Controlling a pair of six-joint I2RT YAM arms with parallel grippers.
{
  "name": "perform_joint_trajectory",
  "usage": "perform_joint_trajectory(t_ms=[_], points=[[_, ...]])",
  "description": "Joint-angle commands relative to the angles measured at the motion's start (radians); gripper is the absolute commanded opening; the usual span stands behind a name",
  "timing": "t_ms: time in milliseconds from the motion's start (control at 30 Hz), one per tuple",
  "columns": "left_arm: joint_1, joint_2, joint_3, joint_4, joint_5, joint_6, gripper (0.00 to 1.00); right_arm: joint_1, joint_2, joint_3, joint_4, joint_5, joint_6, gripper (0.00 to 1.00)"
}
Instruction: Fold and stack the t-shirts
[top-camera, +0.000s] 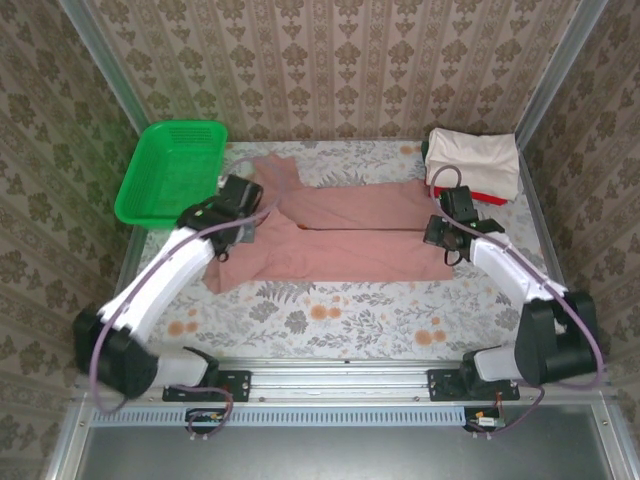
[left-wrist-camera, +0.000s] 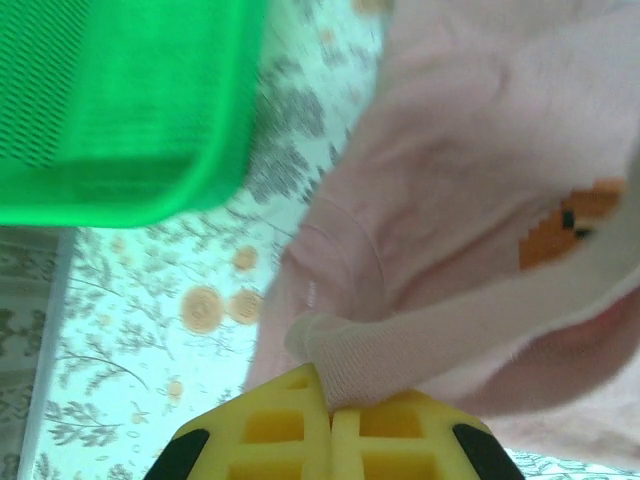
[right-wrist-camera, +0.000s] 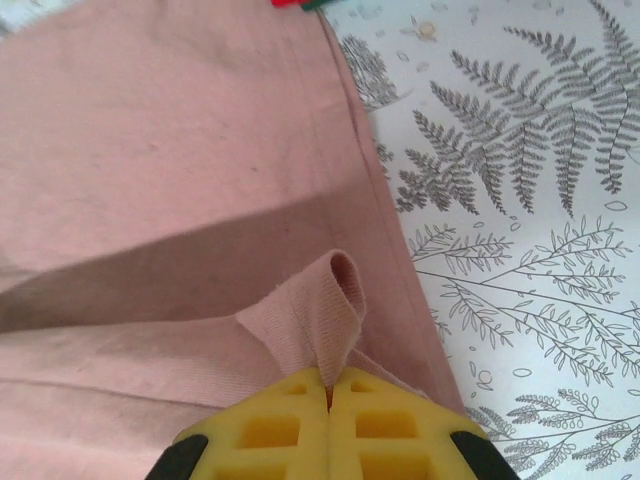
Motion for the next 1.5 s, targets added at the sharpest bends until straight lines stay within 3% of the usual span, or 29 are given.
perform_joint_trajectory(t_ms=[0, 167, 300, 400, 533, 633, 700, 833, 967, 1100, 1300, 1467], points=[[0.011, -0.178, -0.007, -0.082, -0.057, 0.001, 0.0, -0.006, -0.076, -0.031, 0.004, -0.054, -0.009, 0.0], [0.012, -0.425, -0.058, -0.047, -0.061, 0.023, 0.0, -0.001, -0.235, -0.104, 0.038, -0.129, -0.006, 0.0], [0.016, -0.487, -0.138, 0.087, -0.071, 0.094, 0.0, 0.001, -0.338, -0.152, 0.077, -0.126, 0.0, 0.0], [0.031, -0.379, -0.171, 0.21, -0.01, 0.154, 0.0, 0.001, -0.308, -0.144, 0.112, -0.102, -0.008, 0.0], [0.118, -0.096, -0.108, 0.286, 0.065, 0.196, 0.0, -0.003, -0.157, -0.063, 0.115, -0.039, -0.051, 0.0], [0.147, 0.068, 0.009, 0.208, 0.071, 0.196, 0.0, -0.004, -0.062, 0.02, 0.073, -0.003, -0.076, 0.0], [0.145, 0.083, 0.042, 0.153, 0.065, 0.19, 0.0, -0.004, -0.065, 0.038, 0.052, -0.009, -0.081, 0.0], [0.14, -0.069, -0.028, 0.121, 0.113, 0.157, 0.0, -0.004, -0.19, -0.025, 0.042, -0.02, -0.086, 0.0], [0.113, -0.271, -0.137, 0.081, 0.161, 0.067, 0.0, -0.001, -0.364, -0.128, 0.049, -0.142, -0.078, 0.0], [0.089, -0.427, -0.214, 0.045, 0.186, 0.004, 0.0, 0.003, -0.474, -0.187, -0.002, -0.16, -0.044, 0.0], [0.061, -0.461, -0.269, -0.05, 0.218, -0.053, 0.0, 0.005, -0.533, -0.196, -0.16, -0.174, 0.007, 0.0], [0.011, -0.508, -0.293, -0.076, 0.174, -0.083, 0.0, 0.005, -0.635, -0.228, -0.206, -0.105, 0.015, 0.0]])
